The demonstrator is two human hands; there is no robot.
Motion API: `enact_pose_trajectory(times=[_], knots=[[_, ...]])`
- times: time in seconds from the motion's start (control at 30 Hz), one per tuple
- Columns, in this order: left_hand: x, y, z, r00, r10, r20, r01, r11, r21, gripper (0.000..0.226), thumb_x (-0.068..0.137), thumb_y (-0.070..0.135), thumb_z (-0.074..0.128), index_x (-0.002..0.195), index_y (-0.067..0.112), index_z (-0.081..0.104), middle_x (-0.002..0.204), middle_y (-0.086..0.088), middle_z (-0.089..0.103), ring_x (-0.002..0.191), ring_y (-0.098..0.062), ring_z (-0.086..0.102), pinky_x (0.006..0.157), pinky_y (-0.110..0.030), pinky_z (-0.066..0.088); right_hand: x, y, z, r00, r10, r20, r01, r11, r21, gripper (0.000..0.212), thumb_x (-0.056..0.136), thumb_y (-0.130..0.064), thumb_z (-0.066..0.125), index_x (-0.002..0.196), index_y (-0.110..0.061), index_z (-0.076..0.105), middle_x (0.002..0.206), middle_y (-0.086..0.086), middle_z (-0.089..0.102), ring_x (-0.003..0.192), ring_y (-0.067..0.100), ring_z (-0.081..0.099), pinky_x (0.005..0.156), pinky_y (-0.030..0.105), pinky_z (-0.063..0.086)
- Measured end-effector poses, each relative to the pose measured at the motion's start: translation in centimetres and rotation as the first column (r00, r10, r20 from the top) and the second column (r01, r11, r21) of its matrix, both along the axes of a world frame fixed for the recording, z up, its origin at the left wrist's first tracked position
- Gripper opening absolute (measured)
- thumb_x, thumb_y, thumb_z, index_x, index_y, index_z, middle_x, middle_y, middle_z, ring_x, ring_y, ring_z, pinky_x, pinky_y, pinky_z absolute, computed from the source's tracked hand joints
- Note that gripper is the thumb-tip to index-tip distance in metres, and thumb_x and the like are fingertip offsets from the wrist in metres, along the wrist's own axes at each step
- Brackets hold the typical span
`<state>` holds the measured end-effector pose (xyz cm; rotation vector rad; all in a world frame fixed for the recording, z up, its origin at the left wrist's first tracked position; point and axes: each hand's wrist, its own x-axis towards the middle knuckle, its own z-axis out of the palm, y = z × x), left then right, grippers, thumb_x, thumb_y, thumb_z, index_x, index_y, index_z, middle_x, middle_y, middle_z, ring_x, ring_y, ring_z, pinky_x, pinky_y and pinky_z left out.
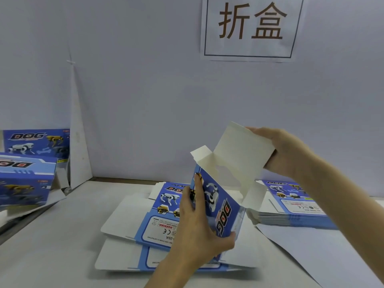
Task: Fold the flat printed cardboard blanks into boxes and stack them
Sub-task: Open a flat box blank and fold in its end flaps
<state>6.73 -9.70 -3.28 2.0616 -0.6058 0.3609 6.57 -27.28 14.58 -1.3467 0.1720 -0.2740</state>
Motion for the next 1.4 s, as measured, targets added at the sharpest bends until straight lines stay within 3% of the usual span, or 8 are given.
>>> enact_pose_trajectory(times=[0.13, 0.27, 0.5, 0.63, 0.83, 0.97, 1.13, 1.4], knots=[[0.1, 0.0, -0.1, 1.0, 0.017, -0.015, -0.018, 0.999, -0.048, 0.136, 0.059, 0.055, 0.081, 0.119, 0.064, -0.041, 0.142, 0.033, -0.011, 0.138, -0.002, 0.003, 0.108, -0.03, 0.03, 0.3, 0.9, 0.3, 0.998, -0.001, -0.055, -0.014, 0.964, -0.266, 0.016, 0.09, -0.01, 0.058, 0.103, -0.014, 0.067, 0.075, 0.005, 0.065, 0.063, 0.019, 0.062, 0.053, 0.024, 0.048], [0.1, -0.1, -0.1, 0.999, 0.027, -0.045, -0.03, 0.997, -0.067, 0.137, 0.057, 0.057, 0.082, 0.12, 0.064, -0.039, 0.137, 0.037, -0.005, 0.139, -0.007, 0.011, 0.106, -0.034, 0.036, 0.0, 1.6, -0.5, 0.976, -0.064, 0.21, 0.195, 0.688, -0.699, 0.03, 0.094, -0.01, 0.052, 0.089, -0.035, 0.067, 0.075, -0.013, 0.061, 0.065, 0.006, 0.053, 0.052, 0.017, 0.04], [0.2, 0.9, 1.5, 0.972, 0.202, -0.122, -0.231, 0.915, -0.331, 0.135, 0.043, 0.068, 0.078, 0.116, 0.069, -0.035, 0.132, 0.025, 0.01, 0.136, -0.019, 0.023, 0.104, -0.043, 0.039, -2.2, 0.3, -3.3, 0.903, -0.077, 0.422, 0.205, 0.942, -0.267, 0.036, 0.087, -0.024, 0.057, 0.122, -0.034, 0.052, 0.122, -0.003, 0.061, 0.109, 0.012, 0.06, 0.089, 0.028, 0.047], [0.0, 0.5, 1.3, 0.971, 0.211, -0.111, -0.237, 0.9, -0.366, 0.133, 0.037, 0.076, 0.071, 0.121, 0.068, -0.033, 0.127, 0.029, 0.01, 0.134, -0.013, 0.016, 0.104, -0.042, 0.038, -2.9, 0.9, -11.6, 0.965, 0.189, 0.183, -0.087, 0.885, -0.458, 0.073, 0.082, -0.006, 0.068, 0.136, -0.038, 0.031, 0.143, -0.006, 0.045, 0.126, 0.01, 0.047, 0.098, 0.029, 0.045], [1.8, 1.7, -0.5, 0.992, 0.086, -0.093, -0.114, 0.928, -0.355, 0.071, 0.06, 0.071, 0.06, 0.124, 0.044, 0.047, 0.121, 0.023, 0.043, 0.115, -0.007, 0.049, 0.076, -0.013, 0.048, -2.1, 1.6, -16.9, 0.965, 0.252, 0.076, -0.218, 0.927, -0.305, 0.083, 0.05, -0.032, 0.085, 0.124, -0.027, 0.048, 0.102, -0.011, 0.072, 0.094, 0.008, 0.069, 0.064, 0.019, 0.056], [2.7, 3.6, -1.2, 0.956, -0.175, -0.235, 0.083, 0.932, -0.353, 0.074, 0.057, 0.062, 0.073, 0.122, 0.037, 0.049, 0.103, 0.02, 0.069, 0.096, -0.003, 0.066, 0.071, -0.02, 0.055, -1.7, 1.2, -17.3, 0.936, 0.346, 0.062, -0.313, 0.901, -0.301, 0.081, 0.053, -0.033, 0.085, 0.125, -0.028, 0.048, 0.109, -0.007, 0.071, 0.101, 0.015, 0.068, 0.071, 0.021, 0.056], [2.7, 2.4, -2.3, 0.981, -0.056, -0.188, -0.027, 0.91, -0.413, 0.035, 0.077, 0.045, 0.059, 0.103, 0.023, 0.065, 0.088, 0.02, 0.071, 0.084, 0.002, 0.065, 0.064, -0.009, 0.049, -1.4, 1.5, -19.3, 0.939, 0.338, 0.064, -0.313, 0.916, -0.252, 0.09, 0.071, -0.02, 0.082, 0.132, -0.055, 0.026, 0.121, -0.023, 0.059, 0.112, 0.003, 0.061, 0.075, 0.026, 0.057], [2.5, 3.0, -2.7, 0.982, -0.116, -0.152, 0.054, 0.932, -0.36, 0.027, 0.08, 0.045, 0.057, 0.086, 0.02, 0.065, 0.073, 0.006, 0.072, 0.07, -0.004, 0.067, 0.064, -0.01, 0.048, -1.4, 1.7, -20.5, 0.944, 0.311, 0.111, -0.268, 0.917, -0.296, 0.092, 0.067, -0.023, 0.084, 0.139, -0.043, 0.031, 0.12, -0.015, 0.065, 0.111, 0.011, 0.063, 0.075, 0.024, 0.056]])
